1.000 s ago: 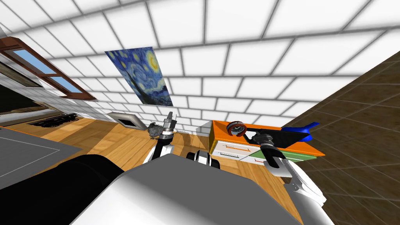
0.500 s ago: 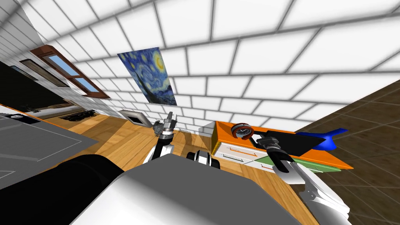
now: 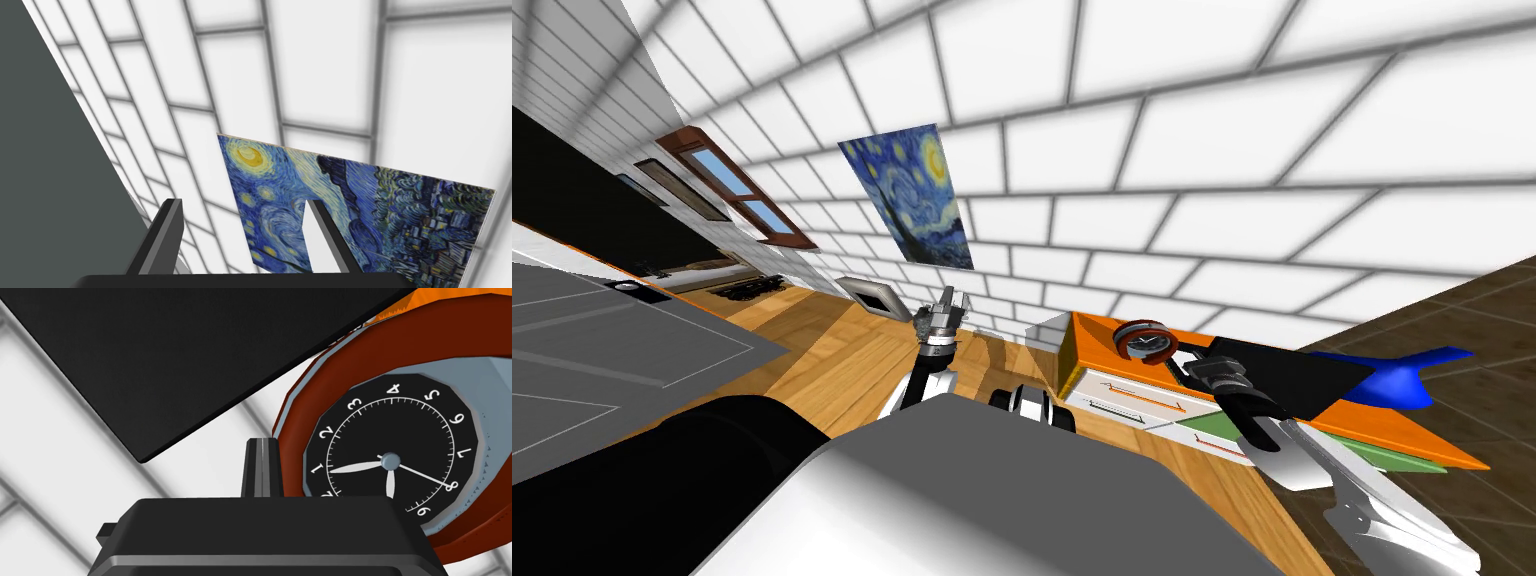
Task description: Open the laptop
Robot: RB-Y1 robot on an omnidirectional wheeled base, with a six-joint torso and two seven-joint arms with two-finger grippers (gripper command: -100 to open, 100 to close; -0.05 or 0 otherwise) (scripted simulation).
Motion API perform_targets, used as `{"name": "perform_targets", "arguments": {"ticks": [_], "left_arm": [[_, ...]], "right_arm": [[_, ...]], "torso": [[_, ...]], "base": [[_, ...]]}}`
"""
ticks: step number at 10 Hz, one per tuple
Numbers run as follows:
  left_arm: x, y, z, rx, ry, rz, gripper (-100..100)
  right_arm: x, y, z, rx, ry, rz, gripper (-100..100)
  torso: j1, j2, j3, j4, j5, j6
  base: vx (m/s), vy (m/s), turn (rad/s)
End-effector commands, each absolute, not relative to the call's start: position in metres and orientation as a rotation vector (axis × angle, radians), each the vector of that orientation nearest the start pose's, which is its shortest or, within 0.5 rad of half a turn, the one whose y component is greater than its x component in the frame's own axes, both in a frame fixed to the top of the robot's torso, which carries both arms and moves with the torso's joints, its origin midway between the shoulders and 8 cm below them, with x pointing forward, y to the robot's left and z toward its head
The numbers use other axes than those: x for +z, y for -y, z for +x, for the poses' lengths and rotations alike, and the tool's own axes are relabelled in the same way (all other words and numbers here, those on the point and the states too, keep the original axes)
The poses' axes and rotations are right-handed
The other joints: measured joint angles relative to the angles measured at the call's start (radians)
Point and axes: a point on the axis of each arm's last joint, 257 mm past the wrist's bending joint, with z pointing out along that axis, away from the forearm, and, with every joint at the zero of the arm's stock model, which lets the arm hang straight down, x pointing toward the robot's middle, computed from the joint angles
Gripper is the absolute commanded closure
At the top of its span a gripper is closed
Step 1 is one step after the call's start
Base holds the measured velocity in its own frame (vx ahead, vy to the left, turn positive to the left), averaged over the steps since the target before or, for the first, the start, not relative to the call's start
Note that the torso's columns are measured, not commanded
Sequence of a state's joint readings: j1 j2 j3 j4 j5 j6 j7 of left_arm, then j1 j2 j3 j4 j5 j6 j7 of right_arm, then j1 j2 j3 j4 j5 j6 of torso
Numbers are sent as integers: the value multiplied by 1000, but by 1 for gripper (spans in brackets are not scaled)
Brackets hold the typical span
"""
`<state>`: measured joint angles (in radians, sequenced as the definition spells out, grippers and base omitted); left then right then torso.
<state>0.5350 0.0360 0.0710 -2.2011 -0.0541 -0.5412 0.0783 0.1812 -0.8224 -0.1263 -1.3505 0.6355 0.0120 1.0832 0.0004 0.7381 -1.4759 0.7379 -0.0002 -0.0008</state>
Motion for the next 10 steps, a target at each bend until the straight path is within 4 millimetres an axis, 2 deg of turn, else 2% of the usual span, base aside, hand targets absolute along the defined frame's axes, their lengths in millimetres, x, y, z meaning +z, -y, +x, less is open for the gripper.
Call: {"name": "perform_targets", "arguments": {"ticks": [1,3,4,6,7,9,10], "left_arm": [[-13,-301,345,-1244,-699,-676,0],[-13,-301,345,-1244,-698,-676,0],[-13,-301,345,-1244,-699,-676,0],[-13,-301,345,-1244,-699,-676,0],[-13,-301,345,-1244,-699,-676,0],[-13,-301,345,-1244,-699,-676,0],[-13,-301,345,-1244,-699,-676,0]], "right_arm": [[-252,637,428,-951,-1879,-608,100],[-229,651,432,-995,-1857,-647,100],[-245,667,415,-986,-1927,-602,100],[-224,678,418,-1026,-1907,-638,100],[-237,697,400,-1027,-1974,-592,100],[-216,707,405,-1066,-1953,-625,100],[-227,726,385,-1073,-2018,-573,100]], "torso": [[0,0,0,0,0,1],[0,0,0,0,1,1],[-2,0,0,0,0,1],[-1,0,0,0,0,1],[-1,0,0,0,0,1],[0,0,0,0,1,1],[-1,0,0,0,0,1]], "base": [[8,56,159],[1,42,63],[-2,42,180],[5,29,58],[3,48,204],[4,30,52],[9,43,210]]}}
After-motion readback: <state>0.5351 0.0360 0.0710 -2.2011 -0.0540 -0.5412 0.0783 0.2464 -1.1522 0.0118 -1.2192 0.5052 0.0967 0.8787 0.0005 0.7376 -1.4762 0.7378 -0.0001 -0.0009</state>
